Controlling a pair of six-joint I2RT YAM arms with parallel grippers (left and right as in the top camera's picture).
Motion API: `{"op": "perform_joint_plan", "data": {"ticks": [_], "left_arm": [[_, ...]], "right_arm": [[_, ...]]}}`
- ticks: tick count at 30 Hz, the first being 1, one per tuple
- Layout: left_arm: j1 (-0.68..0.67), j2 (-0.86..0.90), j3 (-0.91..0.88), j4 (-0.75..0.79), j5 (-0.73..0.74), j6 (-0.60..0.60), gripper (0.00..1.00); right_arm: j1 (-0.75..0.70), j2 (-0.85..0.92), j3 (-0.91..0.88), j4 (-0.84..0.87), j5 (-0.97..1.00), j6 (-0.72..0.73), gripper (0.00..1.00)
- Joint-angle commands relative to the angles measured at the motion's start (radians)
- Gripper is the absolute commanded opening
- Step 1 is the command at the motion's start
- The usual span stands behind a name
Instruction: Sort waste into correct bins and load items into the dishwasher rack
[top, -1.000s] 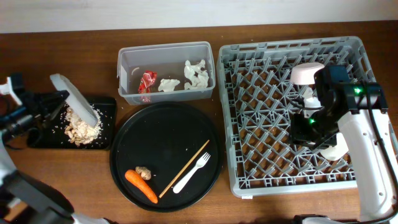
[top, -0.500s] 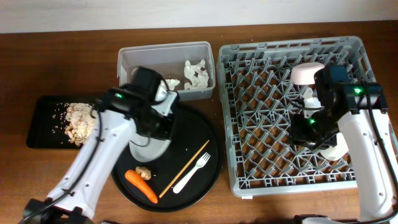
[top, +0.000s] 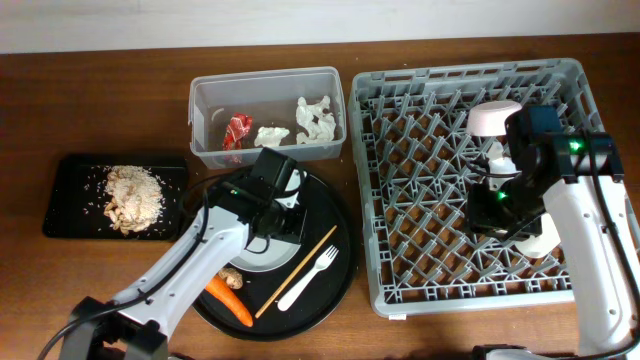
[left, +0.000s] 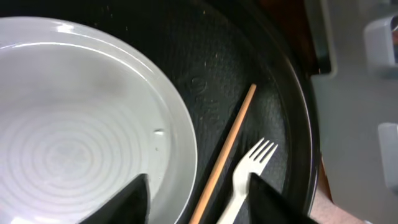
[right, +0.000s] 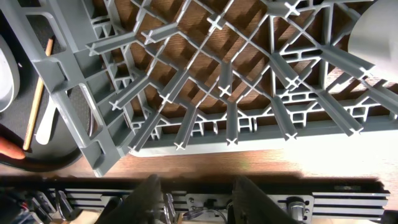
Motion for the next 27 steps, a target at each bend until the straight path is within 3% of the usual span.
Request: {"op": "perform_joint_plan", "data": {"ticks": [1, 2, 3, 6, 8, 11, 15, 17, 21, 27], "left_arm": [[0.052, -0.055, 0.045, -0.05, -0.007, 0.003, 0.62], [0.097, -0.083, 0.056, -0.082, -0.006, 0.003, 0.67], [0.148, -0.116, 0.06, -0.114, -0.006, 0.003, 0.73], [0.367, -0.203, 0.06, -0.249, -0.006, 0.004, 0.8], [0.51, -0.213, 0.06, -0.3, -0.006, 0.004, 0.84], [0.677, -0.212, 0.06, -0.322, -0.006, 0.004, 0.85], [0.776, -0.212, 0.06, -0.352, -0.016, 0.004, 0.85], [0.832, -0.212, 0.06, -0.363, -0.056, -0.015, 0.85], [0.934, -0.212, 0.06, -0.366, -0.055, -0.039, 0.86], [0.941, -0.212, 0.06, -0.367, -0.055, -0.039, 0.86]], "right_arm": [[-0.003, -0.011, -0.003, -0.012, -0.01, -0.034, 0.76], [-0.003, -0.011, -0.003, -0.015, -0.01, -0.035, 0.92], [-0.003, -0.011, -0.003, -0.015, -0.011, -0.043, 0.95], [0.013, -0.011, 0.028, -0.019, -0.014, -0.06, 0.85], [0.101, -0.011, 0.123, -0.026, -0.031, -0.055, 0.83], [0.386, -0.001, 0.203, 0.106, -0.069, 0.01, 0.84], [0.652, 0.122, 0.203, 0.325, -0.01, 0.083, 0.79], [0.716, 0.252, 0.203, 0.426, 0.058, 0.136, 0.71], [0.721, 0.463, 0.203, 0.552, 0.052, 0.179, 0.71], [0.75, 0.695, 0.203, 0.689, 0.037, 0.209, 0.69]]}}
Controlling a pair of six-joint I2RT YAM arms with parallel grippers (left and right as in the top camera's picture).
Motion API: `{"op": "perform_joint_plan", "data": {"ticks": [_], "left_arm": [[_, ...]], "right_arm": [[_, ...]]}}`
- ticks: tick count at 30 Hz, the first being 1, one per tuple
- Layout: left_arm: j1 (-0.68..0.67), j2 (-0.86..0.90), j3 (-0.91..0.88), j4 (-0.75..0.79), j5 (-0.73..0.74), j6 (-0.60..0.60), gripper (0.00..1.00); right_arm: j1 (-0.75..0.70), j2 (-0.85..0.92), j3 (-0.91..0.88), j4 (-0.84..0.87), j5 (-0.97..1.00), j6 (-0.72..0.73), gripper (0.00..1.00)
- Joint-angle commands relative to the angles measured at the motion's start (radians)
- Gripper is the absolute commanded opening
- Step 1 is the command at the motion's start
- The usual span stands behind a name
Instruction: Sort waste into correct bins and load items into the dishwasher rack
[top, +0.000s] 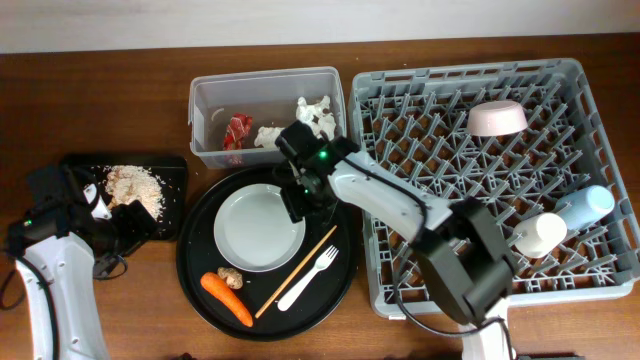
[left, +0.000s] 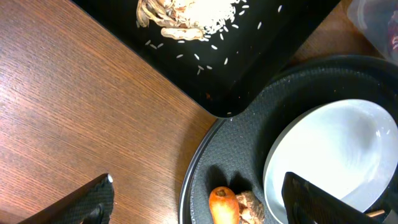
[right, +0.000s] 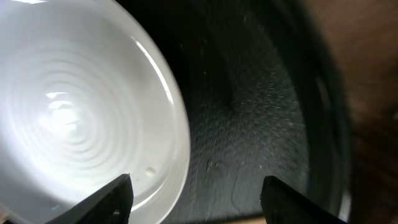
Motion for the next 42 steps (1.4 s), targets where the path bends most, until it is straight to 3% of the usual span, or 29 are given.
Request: {"op": "perform_joint_plan", "data": {"ticks": [1, 12, 15, 20, 25, 27, 31, 34, 42], "left_arm": [[0.005, -0.01, 0.01, -0.002, -0.003, -0.01, 0.86], [0.005, -0.01, 0.01, -0.002, -0.003, -0.01, 0.86], [0.005, -0.01, 0.01, -0.003, -0.003, -0.01, 0.86], [0.005, -0.01, 0.01, -0.002, -0.003, -0.01, 0.86], [0.005, -0.01, 0.01, -0.002, -0.003, -0.01, 0.86], [0.005, -0.01, 0.01, -0.002, -0.003, -0.01, 0.86], [0.005, -0.01, 0.01, -0.002, -0.003, -0.01, 0.86], [0.005, -0.01, 0.01, -0.002, -0.003, -0.01, 0.86], [0.005, -0.01, 0.01, -0.002, -0.003, -0.01, 0.86]], "right_arm": [[0.043, 0.061, 0.01, 0.023, 0.002, 0.016, 0.68], [0.069, 0.095, 0.01, 0.04, 0.035, 0.076, 0.04], [0.062, 0.073, 0.015, 0.0, 0.052, 0.076, 0.04], [0.017, -0.11, 0.155, -0.175, 0.218, 0.074, 0.04], [-0.055, -0.369, 0.282, -0.377, 0.686, 0.071, 0.04], [-0.122, -0.456, 0.282, -0.411, 0.987, 0.071, 0.04], [-0.236, -0.451, 0.25, -0.438, 1.255, 0.121, 0.04], [-0.319, -0.369, 0.234, -0.45, 1.255, 0.18, 0.04], [-0.332, -0.124, 0.234, -0.458, 1.193, 0.18, 0.04]]}}
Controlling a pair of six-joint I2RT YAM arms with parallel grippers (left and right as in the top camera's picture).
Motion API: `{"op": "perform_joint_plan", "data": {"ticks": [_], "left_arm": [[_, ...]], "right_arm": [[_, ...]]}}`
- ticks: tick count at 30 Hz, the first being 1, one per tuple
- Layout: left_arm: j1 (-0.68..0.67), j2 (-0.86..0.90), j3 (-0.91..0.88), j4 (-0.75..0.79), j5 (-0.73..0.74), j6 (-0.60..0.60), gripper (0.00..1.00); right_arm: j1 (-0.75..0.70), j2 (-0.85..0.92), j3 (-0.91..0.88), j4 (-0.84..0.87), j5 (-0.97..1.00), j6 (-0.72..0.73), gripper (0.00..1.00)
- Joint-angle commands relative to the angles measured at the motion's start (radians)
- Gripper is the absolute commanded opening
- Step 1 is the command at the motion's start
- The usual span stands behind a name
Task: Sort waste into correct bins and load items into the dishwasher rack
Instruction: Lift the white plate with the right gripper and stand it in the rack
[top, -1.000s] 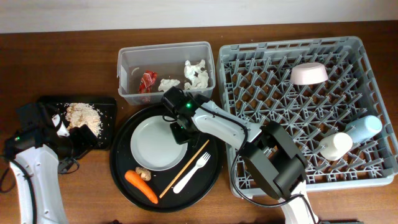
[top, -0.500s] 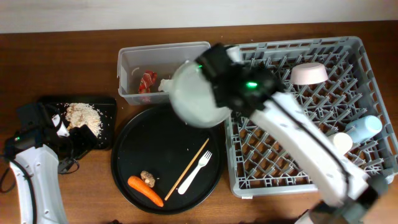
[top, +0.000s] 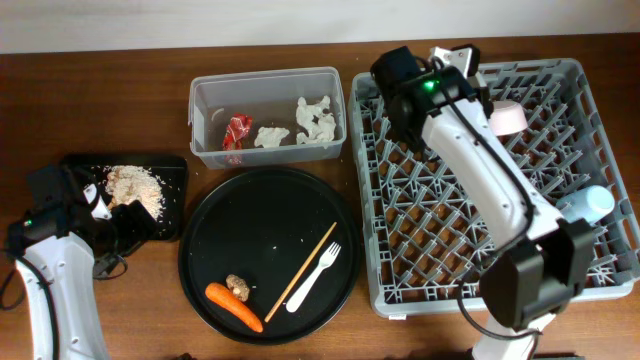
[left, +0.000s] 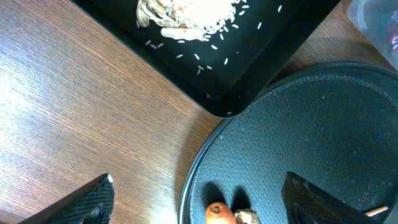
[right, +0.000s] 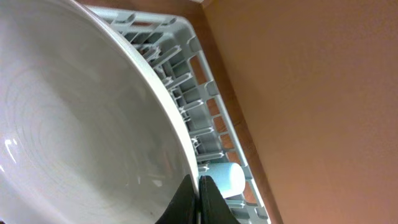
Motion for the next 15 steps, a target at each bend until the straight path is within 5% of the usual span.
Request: {"op": "perform_joint_plan", "data": {"ticks": [1, 10, 15], "left_arm": [[0.005, -0.01, 0.01, -0.002, -0.003, -0.01, 0.86], [0.005, -0.01, 0.01, -0.002, -0.003, -0.01, 0.86], [0.005, -0.01, 0.01, -0.002, -0.003, -0.01, 0.86]], "right_arm": [[-0.005, 0.07, 0.002, -0.001, -0.027, 0.02, 0.04], [0.066, 0.078, -0.009, -0.003, -0.37, 0.064, 0.05], [0.164, 0.078, -0.009, -0.012, -0.371, 0.064, 0.39]]}}
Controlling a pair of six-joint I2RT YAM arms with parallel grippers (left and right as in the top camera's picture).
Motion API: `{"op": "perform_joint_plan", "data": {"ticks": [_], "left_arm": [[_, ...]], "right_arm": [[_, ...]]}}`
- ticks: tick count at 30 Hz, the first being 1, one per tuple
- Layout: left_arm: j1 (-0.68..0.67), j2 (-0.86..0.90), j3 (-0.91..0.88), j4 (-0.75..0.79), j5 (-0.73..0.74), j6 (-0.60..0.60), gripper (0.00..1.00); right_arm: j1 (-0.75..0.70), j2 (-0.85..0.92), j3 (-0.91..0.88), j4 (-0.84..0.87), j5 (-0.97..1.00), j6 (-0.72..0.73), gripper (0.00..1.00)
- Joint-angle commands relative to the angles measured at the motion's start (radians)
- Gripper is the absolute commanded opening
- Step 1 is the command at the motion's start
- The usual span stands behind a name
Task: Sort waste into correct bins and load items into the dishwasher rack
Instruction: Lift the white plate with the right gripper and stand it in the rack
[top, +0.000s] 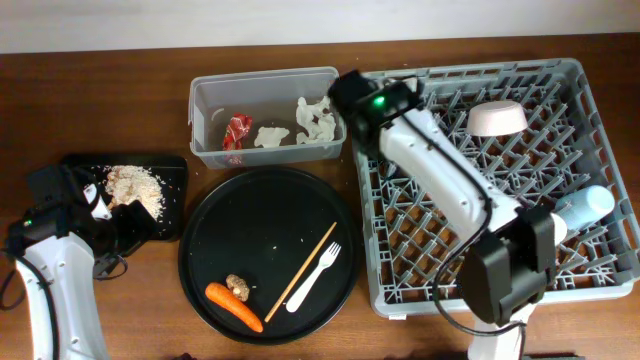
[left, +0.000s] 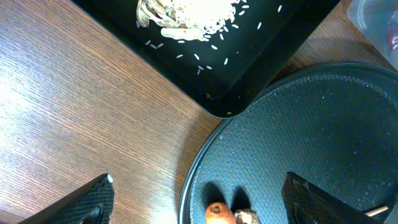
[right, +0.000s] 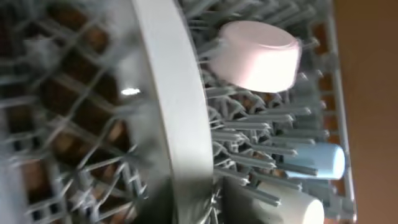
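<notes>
My right gripper (top: 372, 100) is at the far left corner of the grey dishwasher rack (top: 480, 290), shut on the white plate (right: 174, 112). The right wrist view shows the plate edge-on among the rack's tines; the arm hides it from overhead. Further along the rack are a pink bowl (right: 255, 56), a blue cup (right: 317, 158) and a white cup (right: 280, 208). The round black tray (top: 200, 250) holds a carrot (top: 235, 306), a ginger piece (top: 237, 284), a chopstick (top: 300, 272) and a white fork (top: 308, 278). My left gripper (left: 199, 205) hangs open over the table beside that tray.
A clear bin (top: 265, 118) at the back holds a red wrapper and crumpled tissues. The black rectangular tray (top: 70, 200) at the left carries rice scraps. My right arm stretches diagonally across the rack from its near right corner.
My right gripper has moved with the plate from the rack's far middle to its far left corner. The plate now stands edge-on among the tines. The left arm has not moved.
My left gripper was over the white plate on the round tray while the right was over the rack. Then the left was back by the rice tray and the right was at the plate. Later the plate was off the tray, in my right gripper above the rack, now at its corner.
</notes>
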Motion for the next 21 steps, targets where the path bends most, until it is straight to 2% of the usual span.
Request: {"op": "perform_joint_plan", "data": {"ticks": [1, 3, 5, 7, 8, 10, 11, 12, 14, 18, 20, 21], "left_arm": [[0.005, -0.01, 0.01, -0.002, -0.003, -0.01, 0.86], [0.005, -0.01, 0.01, -0.002, -0.003, -0.01, 0.86], [0.005, -0.01, 0.01, -0.001, -0.003, -0.01, 0.86], [0.005, -0.01, 0.01, 0.0, -0.003, -0.01, 0.86], [0.005, -0.01, 0.01, 0.0, -0.003, -0.01, 0.86], [0.0, -0.01, 0.01, 0.005, 0.005, -0.01, 0.86], [-0.007, -0.01, 0.01, 0.006, 0.004, -0.01, 0.86], [-0.019, -0.01, 0.01, 0.006, 0.003, -0.01, 0.86], [-0.019, -0.01, 0.01, 0.007, -0.007, -0.01, 0.86], [-0.05, -0.01, 0.006, -0.089, 0.058, -0.01, 0.87], [-0.125, -0.01, 0.002, -0.171, 0.064, -0.012, 0.94], [-0.164, -0.01, -0.012, -0.195, 0.071, -0.051, 0.96]], "right_arm": [[0.025, -0.002, -0.006, -0.023, -0.039, 0.01, 0.4], [0.025, -0.025, -0.003, -0.034, -0.074, 0.01, 0.44], [0.025, -0.105, 0.022, -0.034, -0.111, 0.005, 0.57], [0.025, -0.188, 0.063, -0.035, -0.236, -0.081, 0.59], [0.023, -0.233, 0.074, -0.038, -0.322, -0.127, 0.6], [-0.013, -0.34, 0.075, -0.048, -0.533, -0.153, 0.67], [-0.04, -0.379, 0.075, -0.044, -0.726, -0.238, 0.72], [-0.051, -0.406, 0.075, -0.063, -0.941, -0.387, 0.72], [-0.011, -0.409, 0.064, -0.154, -0.969, -0.423, 0.73], [0.034, -0.41, 0.022, -0.161, -0.9, -0.366, 0.73], [-0.003, -0.41, 0.022, -0.172, -0.883, -0.364, 0.73], [-0.036, -0.41, 0.022, -0.178, -0.882, -0.364, 0.73]]}}
